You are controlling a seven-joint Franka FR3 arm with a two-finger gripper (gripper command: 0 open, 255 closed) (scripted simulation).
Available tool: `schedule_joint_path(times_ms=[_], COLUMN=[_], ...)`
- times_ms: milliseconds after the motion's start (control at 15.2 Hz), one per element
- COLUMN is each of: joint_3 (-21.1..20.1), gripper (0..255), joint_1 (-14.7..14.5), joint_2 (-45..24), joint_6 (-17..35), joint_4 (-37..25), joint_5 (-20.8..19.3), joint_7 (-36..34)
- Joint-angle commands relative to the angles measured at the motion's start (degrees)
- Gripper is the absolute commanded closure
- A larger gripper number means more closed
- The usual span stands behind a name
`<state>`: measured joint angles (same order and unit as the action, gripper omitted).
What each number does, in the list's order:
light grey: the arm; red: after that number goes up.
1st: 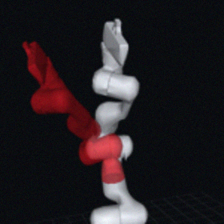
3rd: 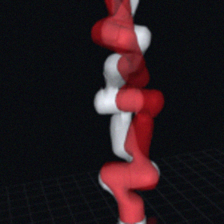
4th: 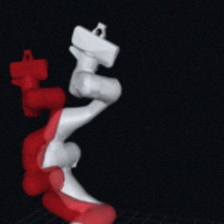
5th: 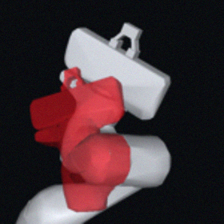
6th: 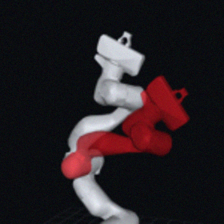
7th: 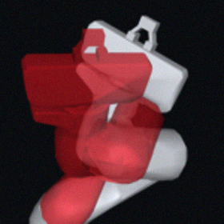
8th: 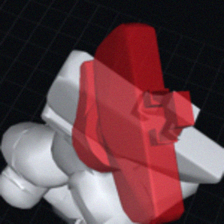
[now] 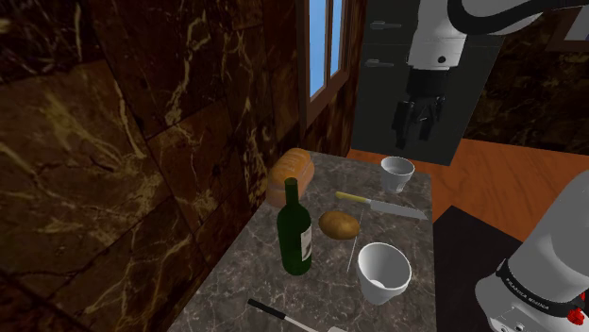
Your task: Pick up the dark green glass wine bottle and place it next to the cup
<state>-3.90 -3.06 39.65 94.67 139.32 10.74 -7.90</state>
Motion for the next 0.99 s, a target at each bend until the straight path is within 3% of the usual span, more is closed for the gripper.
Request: schedule_joint_path(times_ms=[0, 462, 924], joint_3=[-2.4, -11.1, -19.4], gripper=[0, 0, 0], joint_1=[-0.8, -2.8, -3.5], joint_2=[-2.0, -11.1, -23.0], joint_6=[2.3, 9.5, 15.3], joint_4=[-0.8, -6.4, -15.4], joint_5=[1.1, 3.2, 0.4], joint_7=[-2.4, -11.8, -22.3])
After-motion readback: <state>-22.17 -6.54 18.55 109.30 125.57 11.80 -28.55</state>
